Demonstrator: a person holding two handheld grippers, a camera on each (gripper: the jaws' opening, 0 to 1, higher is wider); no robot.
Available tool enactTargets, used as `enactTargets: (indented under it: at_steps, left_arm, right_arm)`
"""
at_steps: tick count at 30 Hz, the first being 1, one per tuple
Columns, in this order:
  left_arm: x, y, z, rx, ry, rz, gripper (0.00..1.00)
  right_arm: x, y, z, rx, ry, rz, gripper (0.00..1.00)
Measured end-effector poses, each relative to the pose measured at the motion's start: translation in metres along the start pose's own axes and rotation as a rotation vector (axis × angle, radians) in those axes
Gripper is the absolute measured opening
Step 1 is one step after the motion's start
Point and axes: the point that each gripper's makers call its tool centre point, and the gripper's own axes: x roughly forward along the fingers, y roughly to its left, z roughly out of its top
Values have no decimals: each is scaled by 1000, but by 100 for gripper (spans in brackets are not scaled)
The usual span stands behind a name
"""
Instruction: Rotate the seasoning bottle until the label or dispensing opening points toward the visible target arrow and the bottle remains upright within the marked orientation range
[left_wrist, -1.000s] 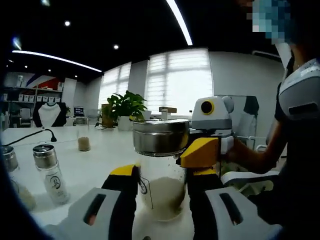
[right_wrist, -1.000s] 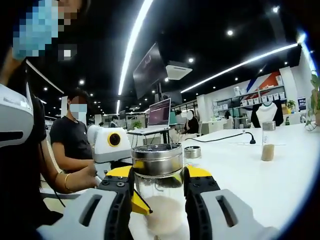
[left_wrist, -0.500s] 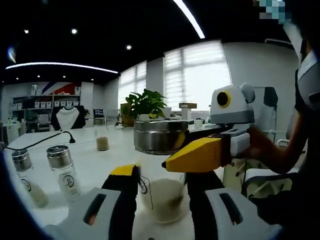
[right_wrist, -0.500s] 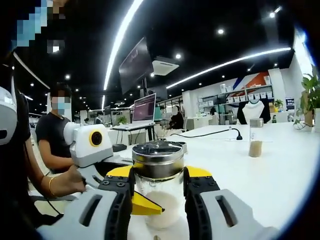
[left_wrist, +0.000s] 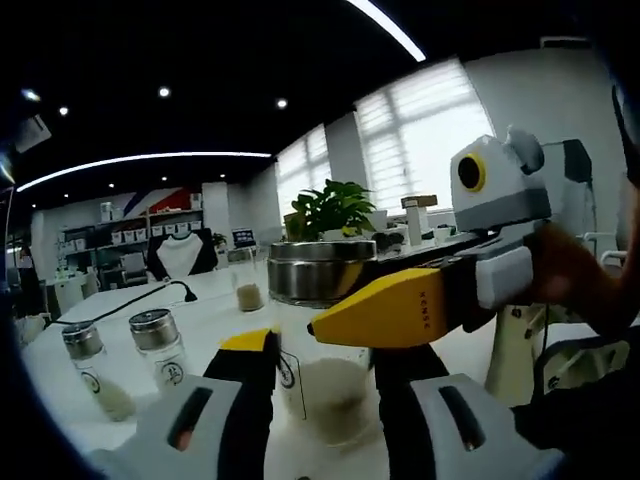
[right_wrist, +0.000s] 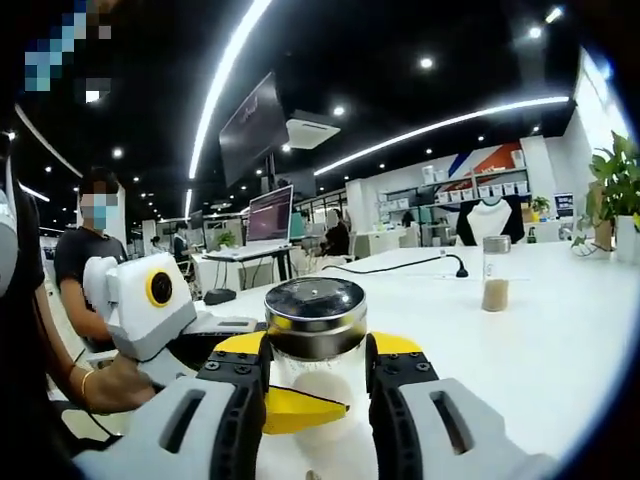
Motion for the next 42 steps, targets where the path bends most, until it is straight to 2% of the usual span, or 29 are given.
enactTargets:
  at_steps: [5, 7, 9, 10, 14, 18, 21, 24, 29, 34, 42]
  left_arm:
    - [0, 3, 3, 21, -17, 74, 41]
    - [1, 5, 3, 31, -14, 95, 41]
    - [2, 12, 3, 33, -9, 164, 41]
    - [3, 12, 5, 42, -11, 179, 41]
    - [4, 16, 2, 35, 9, 230, 41]
    - [2, 18, -1, 21, 10, 258, 41]
    - [1, 19, -4, 49, 26, 291, 41]
    - [-1, 22, -4, 88, 34, 335, 41]
    - [-4, 23, -1, 109, 38, 358, 41]
    - [-3, 23, -2, 88, 39, 344, 41]
    - [-2, 21, 3, 72, 18, 320, 41]
  right_arm:
    - [-3, -1, 1, 22, -8, -21, 36]
    - [-3, 1, 2, 25, -9, -17, 40]
    - [-2, 2, 6, 40, -22, -18, 42]
    - [0, 3, 7, 34, -24, -25, 43]
    - [5, 3, 7, 17, -15, -43, 46]
    - [9, 1, 5, 53, -31, -59, 47]
    - [12, -2, 3, 87, -38, -78, 46]
    - [16, -3, 3, 83, -33, -83, 44]
    - [19, -9, 6, 92, -52, -113, 37]
    - [19, -11, 5, 72, -48, -120, 37]
    - [15, -12, 11, 38, -89, -116, 36]
